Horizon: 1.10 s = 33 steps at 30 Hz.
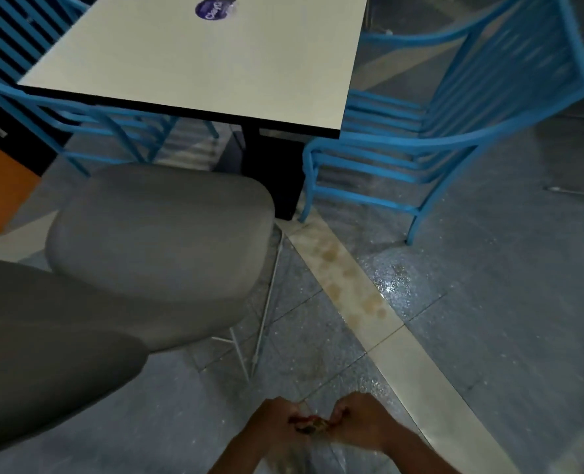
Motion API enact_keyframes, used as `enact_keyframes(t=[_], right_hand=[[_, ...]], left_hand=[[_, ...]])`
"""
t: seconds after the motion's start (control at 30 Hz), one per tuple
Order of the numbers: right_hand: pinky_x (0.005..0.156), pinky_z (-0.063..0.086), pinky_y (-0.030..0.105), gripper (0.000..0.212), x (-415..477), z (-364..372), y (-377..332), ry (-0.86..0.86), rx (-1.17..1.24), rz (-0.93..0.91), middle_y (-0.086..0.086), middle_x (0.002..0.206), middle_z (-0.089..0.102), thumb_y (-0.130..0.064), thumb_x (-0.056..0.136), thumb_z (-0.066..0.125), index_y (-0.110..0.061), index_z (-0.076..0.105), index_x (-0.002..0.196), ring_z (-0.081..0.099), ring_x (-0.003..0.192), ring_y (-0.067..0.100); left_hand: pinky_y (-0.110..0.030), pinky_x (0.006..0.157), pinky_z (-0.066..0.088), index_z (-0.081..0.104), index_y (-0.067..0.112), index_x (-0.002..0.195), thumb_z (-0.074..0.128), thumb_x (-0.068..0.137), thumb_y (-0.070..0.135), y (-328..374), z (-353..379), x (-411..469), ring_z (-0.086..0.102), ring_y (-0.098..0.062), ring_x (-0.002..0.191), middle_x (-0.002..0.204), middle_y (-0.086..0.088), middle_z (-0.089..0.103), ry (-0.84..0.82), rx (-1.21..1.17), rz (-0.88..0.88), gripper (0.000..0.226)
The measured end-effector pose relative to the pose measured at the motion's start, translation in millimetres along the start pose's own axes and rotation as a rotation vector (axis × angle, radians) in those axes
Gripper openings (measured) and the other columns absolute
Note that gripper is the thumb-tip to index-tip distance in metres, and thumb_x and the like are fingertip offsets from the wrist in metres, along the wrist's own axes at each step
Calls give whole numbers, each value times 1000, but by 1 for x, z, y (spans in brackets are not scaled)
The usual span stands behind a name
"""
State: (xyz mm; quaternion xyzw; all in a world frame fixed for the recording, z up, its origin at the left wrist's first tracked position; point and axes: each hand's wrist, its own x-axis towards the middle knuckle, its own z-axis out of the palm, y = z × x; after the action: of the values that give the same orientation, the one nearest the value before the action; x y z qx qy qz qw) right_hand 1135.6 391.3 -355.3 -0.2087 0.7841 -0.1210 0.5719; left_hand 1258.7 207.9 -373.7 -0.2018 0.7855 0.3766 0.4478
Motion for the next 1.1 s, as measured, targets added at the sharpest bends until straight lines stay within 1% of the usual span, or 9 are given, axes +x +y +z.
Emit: enact_keyframes(t=[0.13, 0.27, 0.33, 0.47, 0.63, 0.7, 0.8, 0.97, 1.1], right_hand=[[67, 30, -8, 22, 71, 28, 20, 2, -49, -57, -12, 85, 74, -40, 82, 74, -23, 82, 95, 69, 97, 6], [81, 52, 21, 33, 148, 45, 37, 31, -114, -131, 2, 97, 77, -43, 80, 75, -15, 79, 96, 71, 95, 17], [81, 55, 30, 27, 186, 48, 43, 108, -108, -154, 4, 94, 76, -39, 83, 72, -14, 77, 93, 71, 89, 18], [83, 58, 34, 21, 269, 56, 66, 279, -276, -267, 6, 101, 75, -28, 94, 63, -17, 74, 107, 71, 95, 23], [102, 49, 36, 42, 344, 76, 138, 280, -552, -398, 5, 130, 66, -29, 93, 69, -22, 63, 135, 60, 121, 24], [110, 46, 39, 45, 364, 83, 179, 310, -668, -402, 7, 139, 60, -27, 96, 67, -20, 58, 140, 55, 127, 25], [117, 40, 39, 60, 388, 88, 234, 369, -720, -349, 6, 158, 42, -30, 96, 65, -23, 44, 152, 44, 139, 25], [127, 20, 37, 98, 411, 103, 288, 478, -575, -197, 3, 171, 13, -59, 88, 67, -23, 16, 163, 17, 155, 23], [127, 21, 37, 109, 419, 106, 305, 601, -463, -114, 5, 171, 13, -67, 81, 71, -22, 15, 163, 17, 154, 26]], left_hand=[[-29, 74, 46, 77, 10, 108, 76, 90, 47, -41, 8, 66, 71, -31, 115, 108, -19, 72, -58, 69, 11, 40], [-6, 51, 39, 77, 22, 81, 84, 83, 35, -71, 16, 135, 66, 5, 63, 52, 23, 64, 22, 75, -69, 15], [-6, 47, 35, 78, 21, 78, 83, 84, 30, -89, 14, 173, 56, 11, 50, 45, 25, 57, 138, 31, -78, 12], [-28, 72, 55, 84, 26, 89, 79, 86, 39, -124, 27, 251, 73, -9, 82, 80, 7, 76, 410, 26, -59, 14], [-23, 103, 49, 79, 40, 126, 76, 95, 42, -174, 103, 335, 69, -14, 124, 134, 8, 74, 590, 107, -31, 31], [-24, 109, 45, 76, 40, 132, 74, 93, 44, -193, 136, 364, 63, -18, 133, 142, 5, 70, 521, 129, -40, 39], [-40, 114, 46, 77, 28, 132, 63, 91, 51, -203, 167, 401, 62, -28, 135, 142, -2, 70, 731, 28, -58, 48], [-53, 135, 8, 11, 37, 171, 35, 105, 72, -196, 164, 470, -9, -28, 167, 181, -3, -10, 788, 175, -54, 79], [-65, 131, -3, -3, 41, 171, 4, 103, 70, -185, 173, 500, -9, -37, 167, 181, -13, -8, 840, 309, -124, 74]])
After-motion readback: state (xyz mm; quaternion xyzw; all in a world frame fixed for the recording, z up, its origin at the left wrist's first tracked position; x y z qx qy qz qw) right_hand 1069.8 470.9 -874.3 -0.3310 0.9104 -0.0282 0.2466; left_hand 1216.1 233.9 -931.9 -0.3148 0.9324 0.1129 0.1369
